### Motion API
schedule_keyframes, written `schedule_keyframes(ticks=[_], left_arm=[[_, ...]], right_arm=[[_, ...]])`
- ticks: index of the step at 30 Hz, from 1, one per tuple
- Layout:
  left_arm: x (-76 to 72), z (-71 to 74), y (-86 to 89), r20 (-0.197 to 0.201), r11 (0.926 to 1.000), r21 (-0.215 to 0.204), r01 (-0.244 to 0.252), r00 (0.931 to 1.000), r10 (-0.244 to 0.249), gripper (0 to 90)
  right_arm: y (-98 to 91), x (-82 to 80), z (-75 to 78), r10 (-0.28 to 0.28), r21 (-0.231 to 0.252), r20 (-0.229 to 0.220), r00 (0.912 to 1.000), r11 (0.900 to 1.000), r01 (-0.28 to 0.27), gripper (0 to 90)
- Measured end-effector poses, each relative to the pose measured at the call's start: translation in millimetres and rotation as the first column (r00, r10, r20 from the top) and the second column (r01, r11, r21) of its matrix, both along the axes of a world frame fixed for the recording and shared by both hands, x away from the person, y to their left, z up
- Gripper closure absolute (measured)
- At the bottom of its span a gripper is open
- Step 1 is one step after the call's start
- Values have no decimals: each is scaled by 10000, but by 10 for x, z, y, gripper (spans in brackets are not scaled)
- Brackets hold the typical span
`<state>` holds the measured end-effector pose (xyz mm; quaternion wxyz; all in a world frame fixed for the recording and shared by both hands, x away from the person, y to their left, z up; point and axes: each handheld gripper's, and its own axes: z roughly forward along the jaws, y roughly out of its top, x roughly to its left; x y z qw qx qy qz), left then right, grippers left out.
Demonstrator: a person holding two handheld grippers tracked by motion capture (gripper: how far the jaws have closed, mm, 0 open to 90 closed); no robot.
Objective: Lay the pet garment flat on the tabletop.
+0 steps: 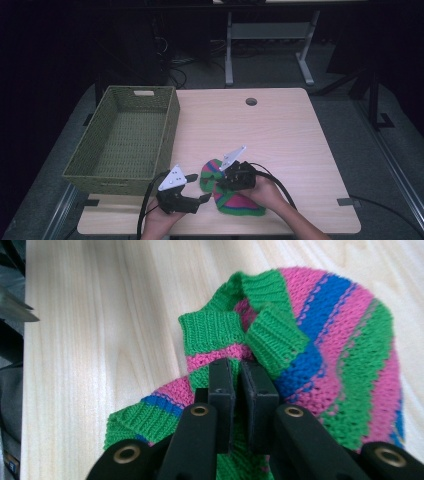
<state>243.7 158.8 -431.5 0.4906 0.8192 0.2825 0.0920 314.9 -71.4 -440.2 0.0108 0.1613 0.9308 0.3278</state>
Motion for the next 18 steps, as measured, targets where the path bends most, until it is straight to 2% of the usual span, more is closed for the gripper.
schedule_keyframes(ticks=[7,8,12,15,18], left_arm=[[-18,7,-16,58,10000,55,-29,10000,29,217],[-19,8,-17,81,10000,32,-28,10000,28,218],[-9,-4,-24,10,10000,48,-5,10000,5,217],[-2,-6,-30,-13,10000,68,17,10000,-17,218],[0,-13,-38,-8,10000,74,28,10000,-28,218]], right_arm=[[-69,4,122,-176,243,-66,9998,9995,178,845],[-86,10,142,-168,311,67,9998,9994,166,845],[-163,-4,260,-395,625,46,9992,9973,391,847],[-195,10,290,-444,616,162,9989,9972,433,847],[-263,19,378,-567,811,166,9983,9952,551,847]])
